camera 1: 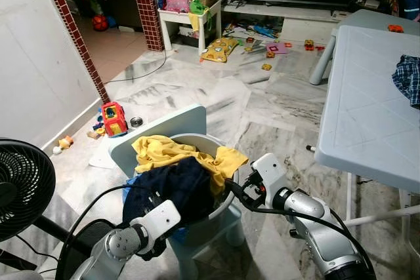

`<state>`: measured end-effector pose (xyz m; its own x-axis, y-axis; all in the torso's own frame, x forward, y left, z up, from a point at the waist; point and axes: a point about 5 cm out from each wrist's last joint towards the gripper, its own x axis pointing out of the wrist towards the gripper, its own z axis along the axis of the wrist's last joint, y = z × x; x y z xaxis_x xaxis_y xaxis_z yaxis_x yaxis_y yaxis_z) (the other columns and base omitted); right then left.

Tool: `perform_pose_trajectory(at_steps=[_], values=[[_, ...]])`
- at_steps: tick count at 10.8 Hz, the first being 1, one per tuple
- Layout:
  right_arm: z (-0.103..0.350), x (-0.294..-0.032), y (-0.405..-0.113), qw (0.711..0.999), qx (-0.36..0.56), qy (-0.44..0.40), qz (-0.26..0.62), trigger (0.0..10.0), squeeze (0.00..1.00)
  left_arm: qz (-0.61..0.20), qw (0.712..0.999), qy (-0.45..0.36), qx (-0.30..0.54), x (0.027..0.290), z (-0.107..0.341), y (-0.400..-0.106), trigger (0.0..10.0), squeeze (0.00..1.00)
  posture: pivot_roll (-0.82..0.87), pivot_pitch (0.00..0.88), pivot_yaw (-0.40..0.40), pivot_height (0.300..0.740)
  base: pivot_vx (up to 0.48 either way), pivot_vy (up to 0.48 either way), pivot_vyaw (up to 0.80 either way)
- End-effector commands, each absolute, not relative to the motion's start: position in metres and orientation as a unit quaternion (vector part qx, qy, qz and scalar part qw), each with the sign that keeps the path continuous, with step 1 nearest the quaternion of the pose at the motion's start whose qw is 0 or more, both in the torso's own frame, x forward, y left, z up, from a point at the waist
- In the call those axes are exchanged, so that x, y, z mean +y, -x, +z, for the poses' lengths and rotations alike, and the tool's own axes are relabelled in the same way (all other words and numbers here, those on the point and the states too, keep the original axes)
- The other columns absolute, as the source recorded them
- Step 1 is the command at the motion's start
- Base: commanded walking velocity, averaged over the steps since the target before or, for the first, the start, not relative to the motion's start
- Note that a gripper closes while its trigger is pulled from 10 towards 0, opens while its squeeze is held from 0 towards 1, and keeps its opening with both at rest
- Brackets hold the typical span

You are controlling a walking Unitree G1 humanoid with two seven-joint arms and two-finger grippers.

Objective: Hang hanger

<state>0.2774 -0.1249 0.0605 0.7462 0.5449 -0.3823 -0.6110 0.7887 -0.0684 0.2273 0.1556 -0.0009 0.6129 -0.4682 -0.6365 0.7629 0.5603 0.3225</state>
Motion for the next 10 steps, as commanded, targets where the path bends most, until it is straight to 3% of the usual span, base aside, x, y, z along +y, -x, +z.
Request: perform_pose_trajectory(at_steps=[1,10], values=[[0.0627,-0.1249,-0.2793,0.931,0.172,0.093,0.309,10.0,0.00,-0.359,0.845,-0.307,0.253,0.1616,-0.0020,-0.2284,0.0,0.00,-0.16,0.000,0.067,0.740,0.000,0.000,0.00],[0.0642,-0.1271,-0.2831,0.933,0.169,0.097,0.303,10.0,0.00,-0.338,0.863,-0.290,0.239,0.1634,-0.0037,-0.2323,0.0,0.00,-0.16,0.000,0.062,0.740,0.000,0.000,0.00]])
